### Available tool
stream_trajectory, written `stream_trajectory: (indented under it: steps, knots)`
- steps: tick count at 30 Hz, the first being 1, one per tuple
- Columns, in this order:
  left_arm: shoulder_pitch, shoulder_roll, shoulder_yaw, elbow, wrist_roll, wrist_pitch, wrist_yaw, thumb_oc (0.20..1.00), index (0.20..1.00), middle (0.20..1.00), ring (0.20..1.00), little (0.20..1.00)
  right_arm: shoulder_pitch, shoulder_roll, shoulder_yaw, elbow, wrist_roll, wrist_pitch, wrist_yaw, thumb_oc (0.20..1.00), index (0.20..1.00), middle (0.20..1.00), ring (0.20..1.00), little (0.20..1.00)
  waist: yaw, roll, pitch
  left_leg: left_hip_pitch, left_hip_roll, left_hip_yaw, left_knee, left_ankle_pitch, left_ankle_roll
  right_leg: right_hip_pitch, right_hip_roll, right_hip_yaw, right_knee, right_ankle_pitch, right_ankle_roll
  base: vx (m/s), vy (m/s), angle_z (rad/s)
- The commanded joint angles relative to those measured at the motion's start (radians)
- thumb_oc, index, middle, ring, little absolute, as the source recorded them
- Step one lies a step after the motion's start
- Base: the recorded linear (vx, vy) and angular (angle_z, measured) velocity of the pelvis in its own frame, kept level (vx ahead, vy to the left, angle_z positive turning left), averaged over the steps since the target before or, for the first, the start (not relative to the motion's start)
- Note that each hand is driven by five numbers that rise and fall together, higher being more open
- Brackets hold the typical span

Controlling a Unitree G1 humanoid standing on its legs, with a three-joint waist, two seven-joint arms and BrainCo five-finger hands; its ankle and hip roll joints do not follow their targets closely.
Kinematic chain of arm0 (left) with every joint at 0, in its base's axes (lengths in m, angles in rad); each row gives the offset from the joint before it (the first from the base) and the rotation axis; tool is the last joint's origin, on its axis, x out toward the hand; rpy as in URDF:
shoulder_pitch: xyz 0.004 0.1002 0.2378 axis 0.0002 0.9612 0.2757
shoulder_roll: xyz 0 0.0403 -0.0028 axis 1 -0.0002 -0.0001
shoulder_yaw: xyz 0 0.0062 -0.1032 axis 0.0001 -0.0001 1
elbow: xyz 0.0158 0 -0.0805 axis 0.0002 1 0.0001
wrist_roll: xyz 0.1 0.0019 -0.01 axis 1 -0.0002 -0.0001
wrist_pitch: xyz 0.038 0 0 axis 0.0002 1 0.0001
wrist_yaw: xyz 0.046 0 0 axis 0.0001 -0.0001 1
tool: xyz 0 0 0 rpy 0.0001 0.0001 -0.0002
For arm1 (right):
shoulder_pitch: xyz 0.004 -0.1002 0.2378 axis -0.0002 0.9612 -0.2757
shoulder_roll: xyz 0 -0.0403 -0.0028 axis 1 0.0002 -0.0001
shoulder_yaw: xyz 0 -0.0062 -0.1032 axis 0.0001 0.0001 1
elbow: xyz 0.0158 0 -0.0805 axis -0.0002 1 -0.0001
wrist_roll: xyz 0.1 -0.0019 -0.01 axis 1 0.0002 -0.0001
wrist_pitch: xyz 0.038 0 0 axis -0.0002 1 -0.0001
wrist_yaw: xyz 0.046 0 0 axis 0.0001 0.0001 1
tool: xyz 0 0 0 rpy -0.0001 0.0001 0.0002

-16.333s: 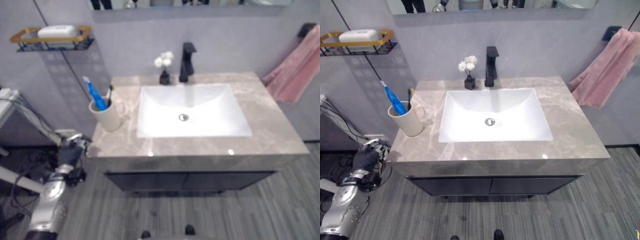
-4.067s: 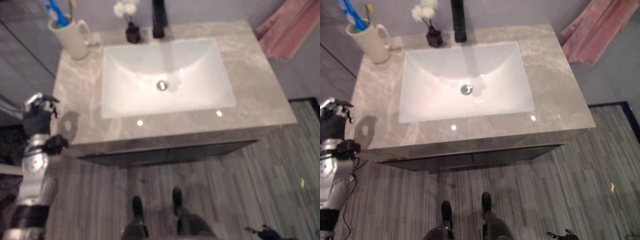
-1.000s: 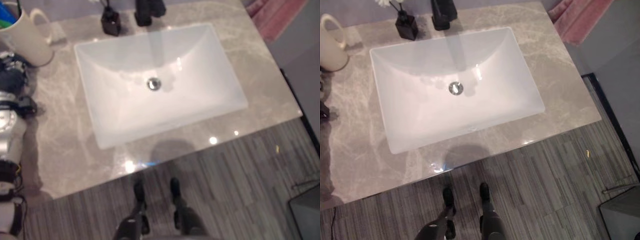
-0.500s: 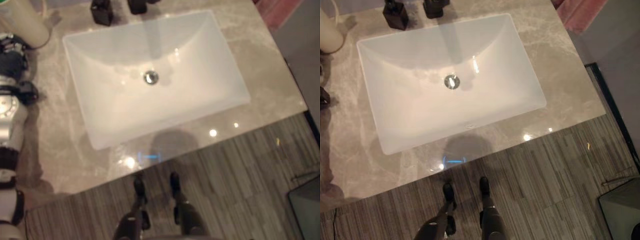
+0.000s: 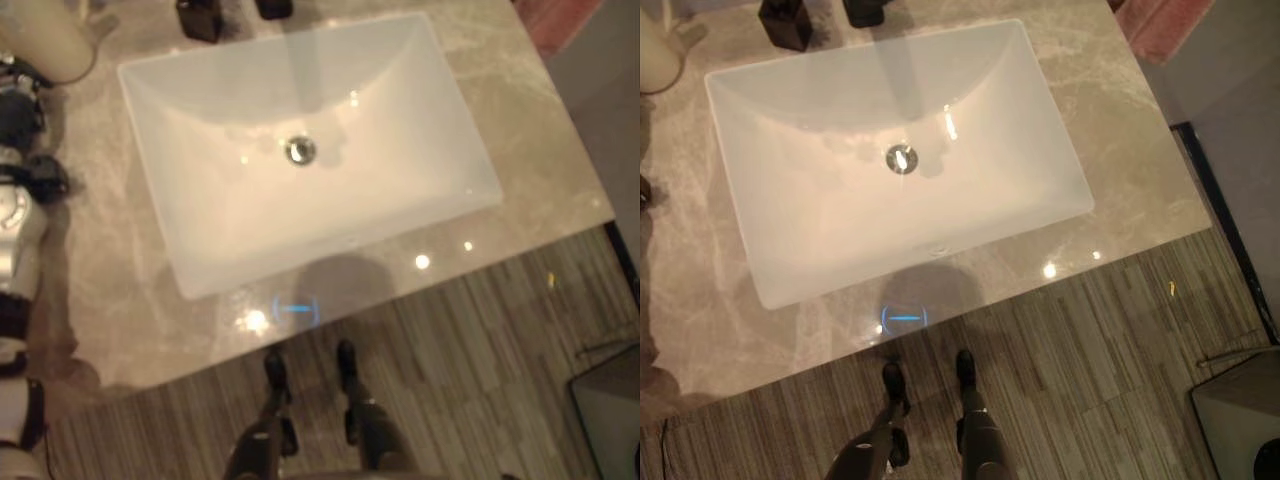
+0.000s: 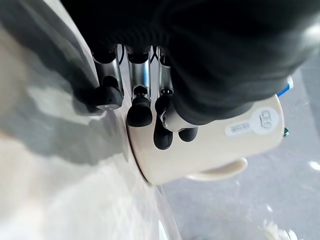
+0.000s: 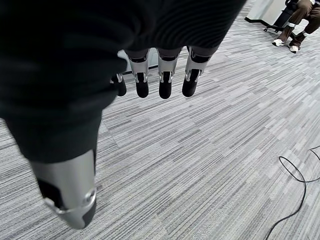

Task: Put brush and paste in cup on sink, flatten towel.

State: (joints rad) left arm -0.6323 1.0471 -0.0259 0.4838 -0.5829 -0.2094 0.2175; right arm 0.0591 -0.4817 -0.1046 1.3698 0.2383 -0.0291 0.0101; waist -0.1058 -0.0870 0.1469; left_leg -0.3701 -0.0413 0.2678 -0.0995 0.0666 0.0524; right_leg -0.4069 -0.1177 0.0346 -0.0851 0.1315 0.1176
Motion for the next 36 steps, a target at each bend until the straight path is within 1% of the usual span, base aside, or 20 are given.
stream_trajectory:
  steps: [1, 7, 13, 14, 15, 17, 19, 22, 28, 31, 35, 36]
  knots:
    - [-0.001, 0.033, 0.048, 0.02, 0.027, -0.03, 0.024, 0.2, 0.2, 0.2, 0.2, 0.2, 0.025, -0.076, 0.003, 0.067, 0.015, 0.007, -0.01, 1.0, 1.0, 1.0, 1.0, 1.0, 0.017, 0.038, -0.036, 0.011, 0.029, -0.143, 0.012, -0.052, -0.029, 0.134, -0.029, -0.059, -0.002, 0.018, 0.056, 0.0, -0.009, 0.04]
    - [-0.078, 0.045, 0.004, 0.04, 0.021, -0.03, 0.044, 0.2, 0.2, 0.2, 0.2, 0.2, 0.02, -0.086, 0.009, 0.058, 0.03, 0.003, -0.01, 1.0, 1.0, 1.0, 1.0, 1.0, 0.018, 0.034, -0.04, -0.001, 0.029, -0.15, 0.012, -0.051, -0.029, 0.124, -0.027, -0.07, -0.002, 0.023, 0.061, -0.01, 0.002, 0.02]
    - [-0.182, 0.063, -0.065, 0.09, 0.024, -0.028, 0.05, 0.2, 0.2, 0.2, 0.2, 0.2, 0.036, -0.081, 0.016, 0.048, 0.047, 0.0, 0.002, 1.0, 1.0, 1.0, 1.0, 1.0, 0.009, 0.024, -0.051, -0.007, 0.033, -0.146, 0.012, -0.05, -0.029, 0.116, -0.024, -0.065, -0.002, 0.029, 0.063, 0.0, 0.0, 0.0]
    - [-0.202, 0.069, -0.077, 0.115, 0.017, -0.029, 0.051, 0.2, 0.2, 0.2, 0.2, 0.2, 0.043, -0.081, 0.003, 0.037, 0.08, -0.005, 0.004, 1.0, 1.0, 1.0, 1.0, 1.0, 0.003, 0.025, -0.054, -0.008, 0.035, -0.145, 0.012, -0.05, -0.031, 0.114, -0.024, -0.064, -0.002, 0.03, 0.064, 0.0, 0.0, 0.0]
    - [-0.205, 0.069, -0.08, 0.117, 0.017, -0.03, 0.05, 0.2, 0.2, 0.2, 0.2, 0.2, 0.044, -0.08, 0.002, 0.036, 0.08, -0.005, 0.004, 1.0, 1.0, 1.0, 1.0, 1.0, 0.004, 0.024, -0.054, -0.008, 0.035, -0.145, 0.012, -0.05, -0.031, 0.114, -0.024, -0.064, -0.002, 0.03, 0.064, 0.0, 0.0, 0.0]
    - [-0.25, 0.073, -0.11, 0.163, 0.0, -0.029, 0.052, 0.2, 0.2, 0.2, 0.2, 0.2, 0.056, -0.075, -0.006, 0.025, 0.109, -0.012, 0.006, 1.0, 1.0, 1.0, 1.0, 1.0, -0.002, 0.027, -0.061, -0.006, 0.036, -0.14, 0.012, -0.053, -0.032, 0.111, -0.023, -0.062, -0.002, 0.04, 0.068, 0.01, 0.031, -0.07]
    - [-0.285, 0.081, -0.132, 0.199, -0.006, -0.03, 0.057, 0.2, 0.2, 0.2, 0.2, 0.2, 0.082, -0.059, 0.003, 0.009, 0.107, -0.018, 0.012, 1.0, 1.0, 1.0, 1.0, 1.0, -0.004, 0.024, -0.066, -0.007, 0.036, -0.135, 0.012, -0.053, -0.032, 0.108, -0.022, -0.057, -0.002, 0.049, 0.071, 0.01, 0.017, -0.04]
    - [-0.309, 0.087, -0.153, 0.22, -0.006, -0.027, 0.06, 0.2, 0.2, 0.2, 0.2, 0.2, 0.115, -0.046, 0.006, -0.011, 0.113, -0.019, 0.023, 1.0, 1.0, 1.0, 1.0, 1.0, -0.008, 0.02, -0.072, -0.008, 0.036, -0.132, 0.012, -0.053, -0.032, 0.106, -0.022, -0.055, -0.002, 0.058, 0.074, 0.01, 0.009, -0.07]
    - [-0.377, 0.074, -0.208, 0.282, -0.029, -0.027, 0.057, 0.2, 0.2, 0.2, 0.2, 0.2, 0.201, 0.001, 0.023, -0.058, 0.117, -0.019, 0.054, 1.0, 1.0, 1.0, 1.0, 1.0, -0.023, 0.01, -0.074, -0.008, 0.038, -0.14, 0.012, -0.048, -0.034, 0.109, -0.023, -0.054, -0.002, 0.078, 0.076, 0.0, 0.001, -0.02]
    - [-0.419, 0.061, -0.245, 0.301, -0.042, -0.03, 0.058, 0.2, 0.2, 0.2, 0.2, 0.2, 0.223, 0.02, 0.035, -0.106, 0.13, -0.022, 0.064, 1.0, 1.0, 1.0, 1.0, 1.0, -0.027, 0.005, -0.076, -0.017, 0.039, -0.143, 0.012, -0.045, -0.034, 0.101, -0.022, -0.053, -0.002, 0.076, 0.076, 0.0, 0.0, 0.0]
    - [-0.46, 0.039, -0.287, 0.303, -0.048, -0.035, 0.064, 0.2, 0.2, 0.2, 0.2, 0.2, 0.263, 0.049, 0.058, -0.221, 0.149, -0.027, 0.083, 1.0, 1.0, 1.0, 1.0, 1.0, -0.034, -0.002, -0.074, -0.03, 0.04, -0.144, 0.012, -0.038, -0.037, 0.091, -0.02, -0.051, -0.002, 0.074, 0.077, -0.01, -0.003, -0.04]
    - [-0.478, 0.027, -0.299, 0.325, -0.049, -0.031, 0.059, 0.2, 0.2, 0.2, 0.2, 0.2, 0.273, 0.037, 0.051, -0.194, 0.157, -0.028, 0.088, 1.0, 1.0, 1.0, 1.0, 1.0, -0.036, -0.004, -0.075, -0.033, 0.041, -0.145, 0.012, -0.036, -0.038, 0.09, -0.019, -0.051, -0.002, 0.072, 0.077, -0.01, -0.008, -0.05]
